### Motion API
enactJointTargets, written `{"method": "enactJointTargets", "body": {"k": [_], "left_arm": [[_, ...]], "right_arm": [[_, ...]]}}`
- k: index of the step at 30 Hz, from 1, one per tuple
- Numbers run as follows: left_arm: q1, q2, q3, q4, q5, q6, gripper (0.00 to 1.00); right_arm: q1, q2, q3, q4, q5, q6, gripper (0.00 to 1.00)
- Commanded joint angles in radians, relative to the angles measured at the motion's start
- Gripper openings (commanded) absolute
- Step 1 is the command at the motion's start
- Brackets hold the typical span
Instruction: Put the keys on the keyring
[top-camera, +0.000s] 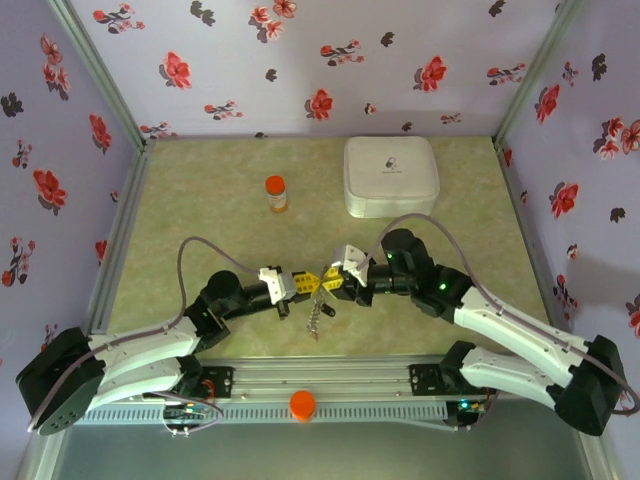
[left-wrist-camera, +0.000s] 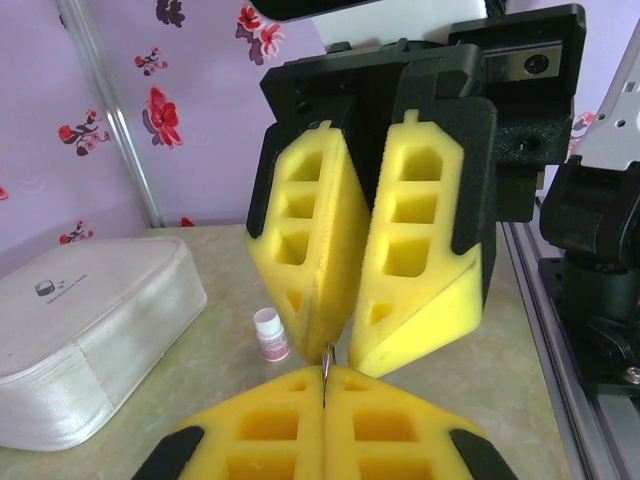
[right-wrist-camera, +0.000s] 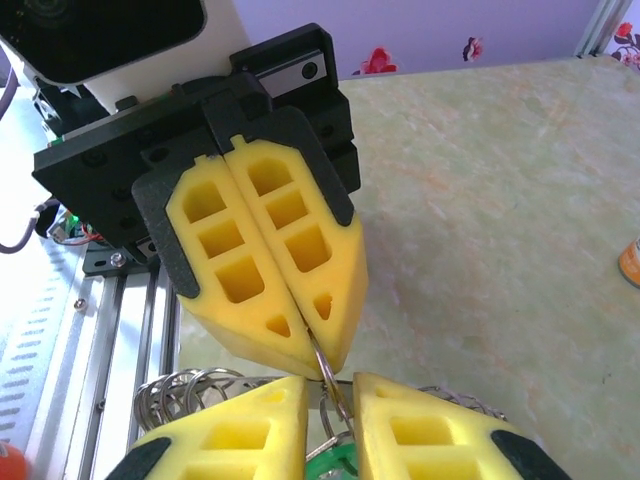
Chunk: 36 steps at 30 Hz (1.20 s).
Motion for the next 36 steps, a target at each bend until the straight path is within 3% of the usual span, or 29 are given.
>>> {"method": "enactJointTargets", "body": {"k": [1,10,12,14,18,21,31,36], "left_arm": [[-0.004,-0.006,0.012,0.098,0.019,-0.015,0.0],[-0.004,-0.026,-0.002,0.089,-0.002,-0.009,0.0],[-0.004,-0.043,-0.01,0.051,-0.044,-0.007,0.24],[-0.004,-0.068,0.001,-0.06,-0.066,0.02,0.33],[-0.004,-0.094,0.083,-0.339,-0.066,0.086,0.3],[-0.004,-0.096,0.118,-0.442,-0.058,0.117,0.28],[-0.004,-0.062,0.165,-0.482,-0.008,0.143,0.24],[-0.004,-0.055,0.18,-0.482,0.002,0.149,0.14]], "right_arm": [[-0.005,0.014,-0.005,0.029,-0.033,0.009,0.16],[-0.005,0.023,0.034,-0.041,-0.021,-0.045,0.0],[-0.005,0.024,0.066,-0.1,-0.003,-0.079,0.0],[0.0,0.032,0.104,-0.178,0.023,-0.129,0.0],[0.033,0.075,0.19,-0.346,0.125,-0.241,0.0],[0.053,0.108,0.242,-0.418,0.158,-0.278,0.0],[0.131,0.164,0.326,-0.438,0.237,-0.312,0.0],[0.166,0.203,0.353,-0.464,0.283,-0.336,0.0]]}}
